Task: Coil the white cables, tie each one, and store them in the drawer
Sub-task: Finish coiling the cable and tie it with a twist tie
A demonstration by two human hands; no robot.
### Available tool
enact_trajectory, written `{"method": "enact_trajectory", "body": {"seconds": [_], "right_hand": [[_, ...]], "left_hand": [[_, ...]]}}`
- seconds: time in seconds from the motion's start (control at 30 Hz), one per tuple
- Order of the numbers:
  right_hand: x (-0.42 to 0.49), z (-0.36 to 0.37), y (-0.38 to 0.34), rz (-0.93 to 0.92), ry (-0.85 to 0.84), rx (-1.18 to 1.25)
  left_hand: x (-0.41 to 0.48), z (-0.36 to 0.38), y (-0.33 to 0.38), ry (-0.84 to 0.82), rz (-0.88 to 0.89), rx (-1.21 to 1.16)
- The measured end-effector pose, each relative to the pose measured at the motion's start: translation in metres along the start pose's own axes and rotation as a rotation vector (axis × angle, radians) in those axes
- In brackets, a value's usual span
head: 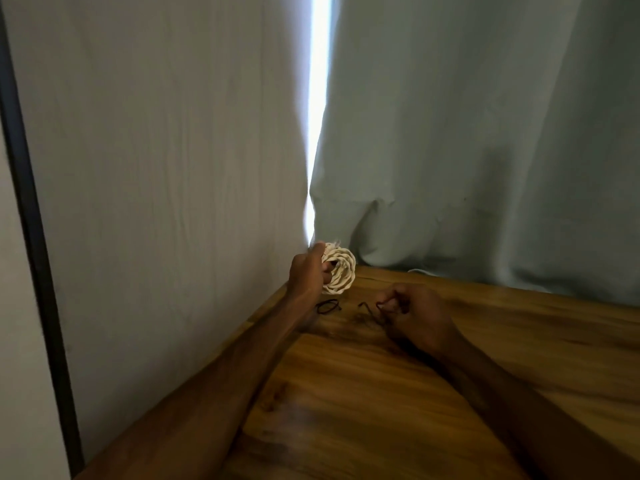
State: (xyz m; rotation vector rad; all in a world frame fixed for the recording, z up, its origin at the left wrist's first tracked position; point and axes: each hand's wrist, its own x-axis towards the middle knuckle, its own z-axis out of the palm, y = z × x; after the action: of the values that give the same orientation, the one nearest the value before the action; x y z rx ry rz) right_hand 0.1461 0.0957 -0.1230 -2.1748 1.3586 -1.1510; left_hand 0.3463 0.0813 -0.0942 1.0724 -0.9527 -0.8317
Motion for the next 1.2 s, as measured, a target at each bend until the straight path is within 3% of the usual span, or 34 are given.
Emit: {"method": "enact_trajectory", "body": {"seconds": [0.17, 0.3, 0.57, 0.67, 0.8, 0.9, 1.03, 1.2], "right_hand": [[-0.009, -0.039, 0.014, 0.089, 0.108, 0.144], [-0.017, -0.080, 0.022, 0.054, 0.056, 0.191], [-0.031, -0.107, 0.018, 0.330, -0.014, 0.810], [-0.031, -0.111, 0.024, 0.320, -0.014, 0.708], [-0.035, -0.110, 0.044, 0.205, -0.043, 0.140], [-0.037, -0.114, 0.043, 0.181, -0.126, -0.034], [-0.032, -0.115, 0.039, 0.079, -0.134, -0.020], [-0.039, -0.113, 0.023, 0.068, -0.521, 0.158]], "left_hand": [[-0.003, 0.007, -0.007, -0.016, -0.004, -0.022], [-0.004, 0.024, -0.009, -0.021, 0.020, -0.014], [-0.006, 0.122, 0.004, -0.104, 0.096, 0.168], [-0.008, 0.157, 0.007, -0.144, 0.149, 0.283], [-0.016, 0.187, -0.011, -0.090, 0.160, 0.367], [-0.026, 0.190, -0.038, -0.046, 0.151, 0.366], [-0.028, 0.185, -0.056, 0.010, 0.213, 0.397], [-0.023, 0.174, -0.057, -0.004, 0.264, 0.461]]}}
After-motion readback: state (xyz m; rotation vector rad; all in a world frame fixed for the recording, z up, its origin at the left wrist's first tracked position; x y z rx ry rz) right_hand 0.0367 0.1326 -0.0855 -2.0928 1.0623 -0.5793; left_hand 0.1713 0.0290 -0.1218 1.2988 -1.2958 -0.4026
